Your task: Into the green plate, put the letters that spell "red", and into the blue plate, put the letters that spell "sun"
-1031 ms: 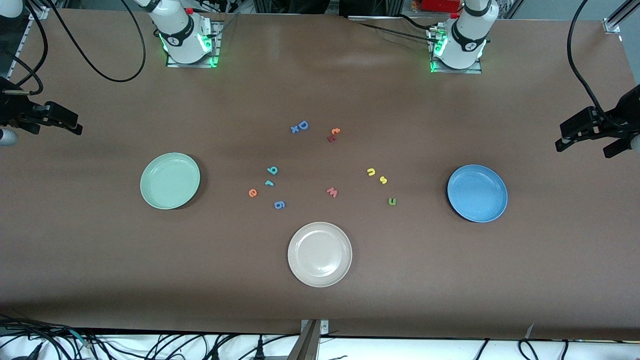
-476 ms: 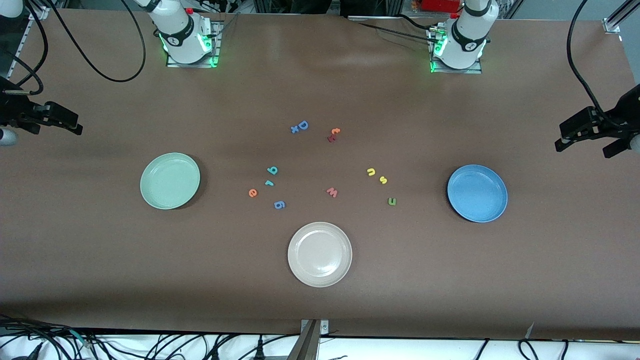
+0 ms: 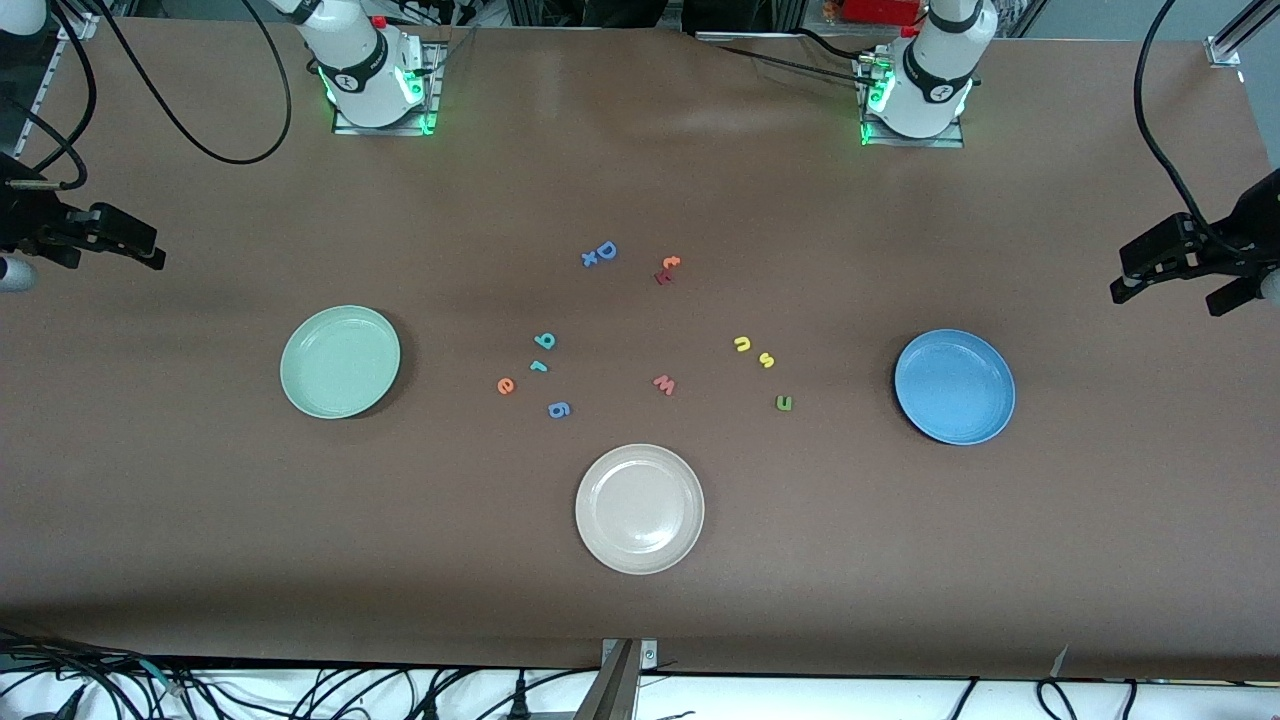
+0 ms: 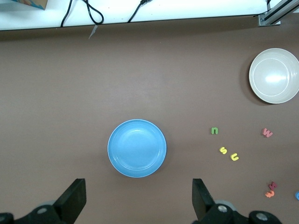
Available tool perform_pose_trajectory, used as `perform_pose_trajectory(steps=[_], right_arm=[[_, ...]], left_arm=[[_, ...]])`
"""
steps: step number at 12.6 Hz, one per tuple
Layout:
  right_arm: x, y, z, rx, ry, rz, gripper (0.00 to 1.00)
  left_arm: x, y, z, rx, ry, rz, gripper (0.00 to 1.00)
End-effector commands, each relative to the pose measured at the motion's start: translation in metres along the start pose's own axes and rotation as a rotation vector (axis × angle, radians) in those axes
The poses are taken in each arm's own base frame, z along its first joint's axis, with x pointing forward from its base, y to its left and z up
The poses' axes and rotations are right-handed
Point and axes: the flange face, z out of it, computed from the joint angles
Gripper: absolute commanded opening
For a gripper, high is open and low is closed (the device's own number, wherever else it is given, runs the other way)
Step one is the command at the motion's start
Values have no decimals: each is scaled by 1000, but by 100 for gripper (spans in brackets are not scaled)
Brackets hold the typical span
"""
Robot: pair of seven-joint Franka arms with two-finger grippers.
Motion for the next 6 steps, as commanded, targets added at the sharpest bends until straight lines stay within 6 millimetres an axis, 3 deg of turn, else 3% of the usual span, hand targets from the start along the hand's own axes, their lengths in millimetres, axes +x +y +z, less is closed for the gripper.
perform_pose_trajectory(steps=[1,6], right_arm=[[-1,-1,-6,-9,1,-16,100],[-1,-1,-6,-11,1,-17,100]], left_arm=[[0,0,-6,22,8,-3,100],[0,-3,-7,25,10,-8,100]])
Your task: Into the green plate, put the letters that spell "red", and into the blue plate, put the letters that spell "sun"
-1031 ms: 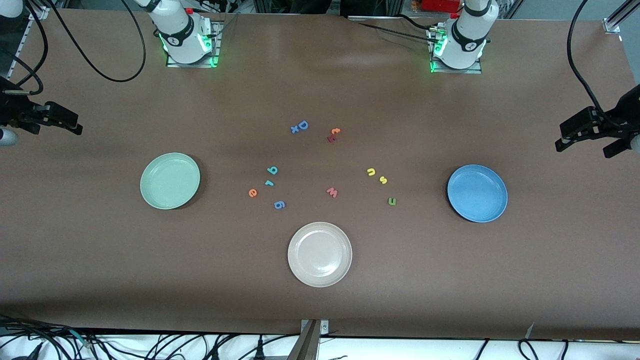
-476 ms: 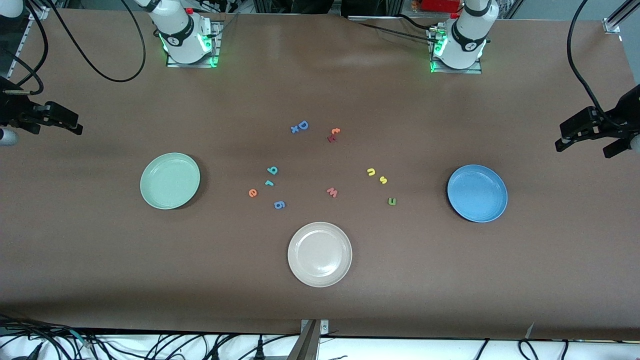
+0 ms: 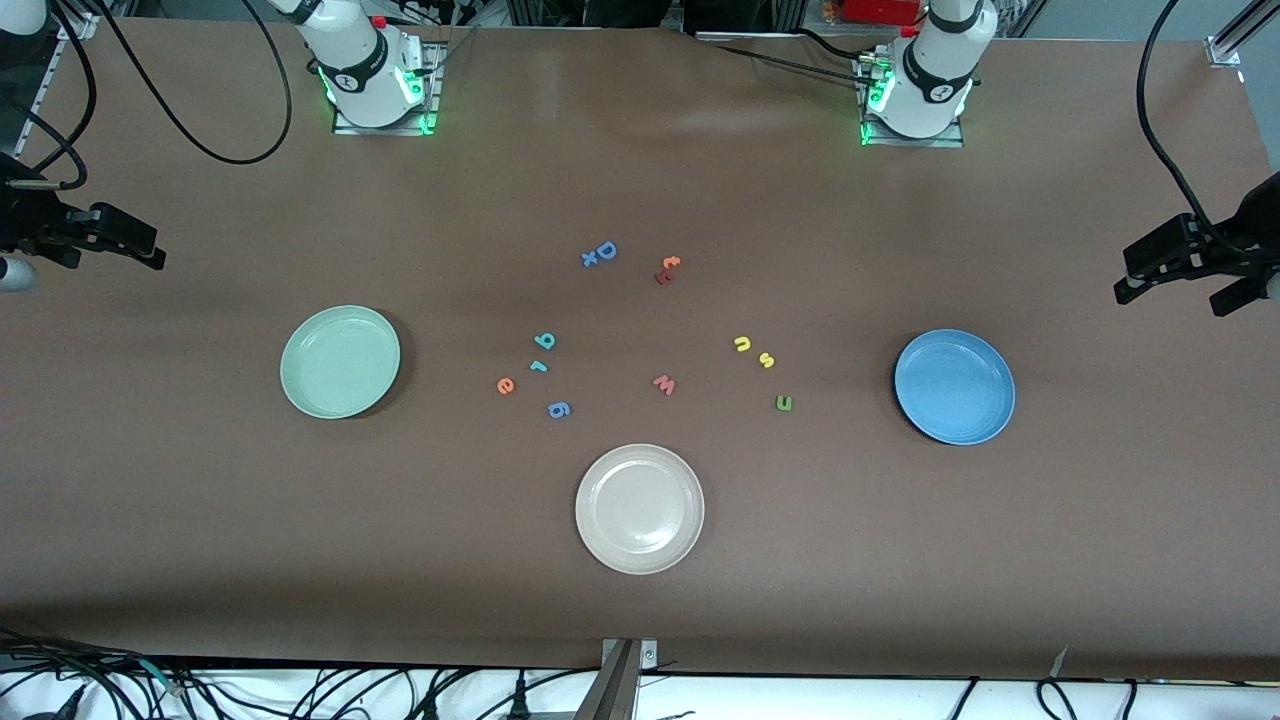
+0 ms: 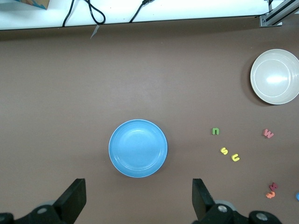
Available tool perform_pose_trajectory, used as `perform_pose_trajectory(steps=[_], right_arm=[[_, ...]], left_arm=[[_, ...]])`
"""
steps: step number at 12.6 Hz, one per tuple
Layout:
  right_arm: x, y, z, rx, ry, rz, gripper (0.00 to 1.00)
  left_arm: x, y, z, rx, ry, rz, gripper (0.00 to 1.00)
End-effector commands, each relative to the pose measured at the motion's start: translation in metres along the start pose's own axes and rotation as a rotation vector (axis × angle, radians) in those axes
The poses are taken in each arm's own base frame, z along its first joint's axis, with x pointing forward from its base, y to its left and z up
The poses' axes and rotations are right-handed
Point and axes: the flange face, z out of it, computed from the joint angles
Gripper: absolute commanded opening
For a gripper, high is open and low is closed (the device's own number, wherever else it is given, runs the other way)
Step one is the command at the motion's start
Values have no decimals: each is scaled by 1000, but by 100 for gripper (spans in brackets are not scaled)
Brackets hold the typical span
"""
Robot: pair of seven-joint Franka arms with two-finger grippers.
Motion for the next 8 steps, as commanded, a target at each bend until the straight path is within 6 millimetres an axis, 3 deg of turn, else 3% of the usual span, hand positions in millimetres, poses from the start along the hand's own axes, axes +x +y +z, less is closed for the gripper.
perform_pose_trajectory(steps=[1,8], right_arm=[[-1,0,-6,-11,2,-17,100],[-1,0,-6,-11,0,-19,100]], left_arm=[[0,2,-7,23,9,1,100],[0,7,-6,22,7,7,100]])
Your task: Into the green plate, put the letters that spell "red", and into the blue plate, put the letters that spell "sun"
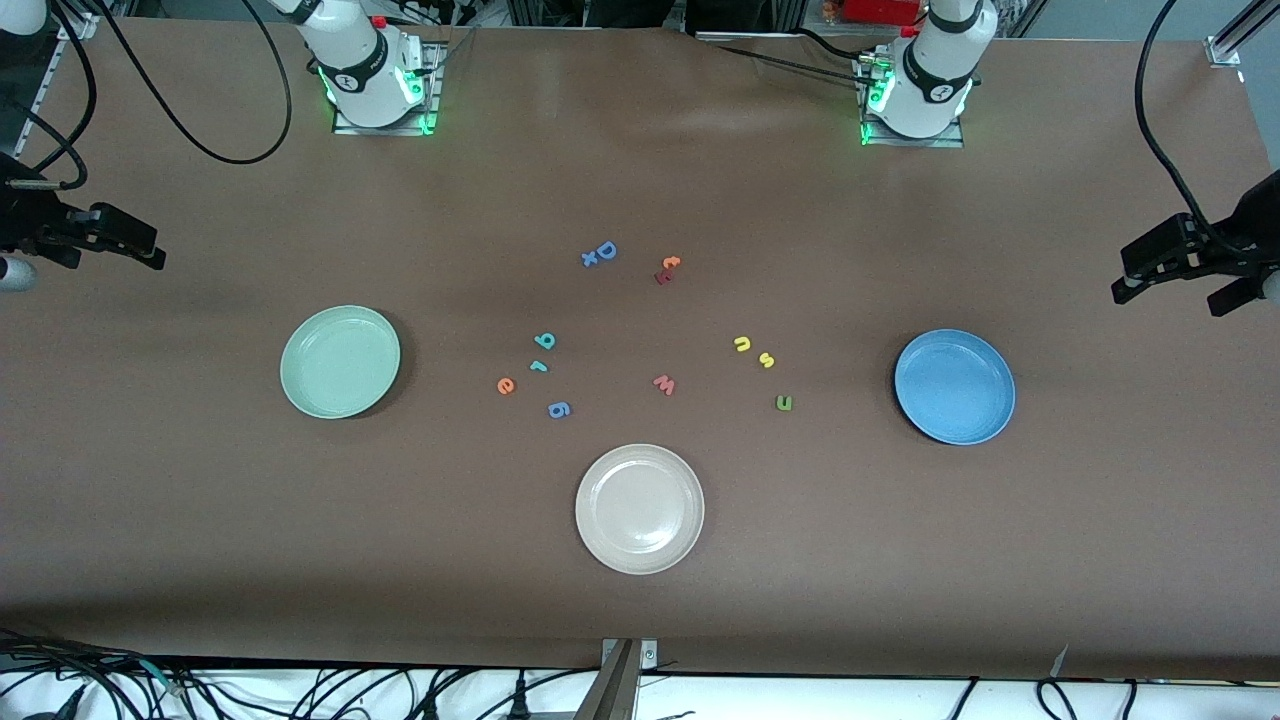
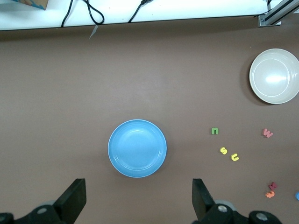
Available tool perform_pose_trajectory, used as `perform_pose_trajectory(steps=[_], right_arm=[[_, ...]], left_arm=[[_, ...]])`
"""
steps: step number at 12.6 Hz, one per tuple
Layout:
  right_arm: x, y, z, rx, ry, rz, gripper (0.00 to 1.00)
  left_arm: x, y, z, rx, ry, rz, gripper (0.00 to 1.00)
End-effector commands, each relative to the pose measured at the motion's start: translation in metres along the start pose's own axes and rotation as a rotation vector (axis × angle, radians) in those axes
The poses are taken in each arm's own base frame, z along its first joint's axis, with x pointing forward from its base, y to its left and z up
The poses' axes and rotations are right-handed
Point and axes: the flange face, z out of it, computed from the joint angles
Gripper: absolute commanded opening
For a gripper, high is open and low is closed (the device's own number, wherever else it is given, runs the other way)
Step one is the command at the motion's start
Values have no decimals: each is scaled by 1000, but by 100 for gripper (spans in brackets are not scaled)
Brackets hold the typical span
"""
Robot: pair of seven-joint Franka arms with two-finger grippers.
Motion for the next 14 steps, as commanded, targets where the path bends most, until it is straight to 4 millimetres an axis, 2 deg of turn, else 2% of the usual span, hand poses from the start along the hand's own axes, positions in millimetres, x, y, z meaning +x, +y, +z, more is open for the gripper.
perform_pose_trajectory(steps=[1,5,8,14], right_arm=[[-1,0,-6,-11,-1,-18,100],[-1,1,-6,-11,-1,-17,100],[0,2,-5,-11,0,-15,100],[-1,2,-6,-11,0,-14,100]], left_arm=[[0,3,-6,24,7,1,100],[0,-9,-6,19,7,-18,100],[0,1,-6,23,6,-5,100],[0,-2,-6,26,6,-8,100]])
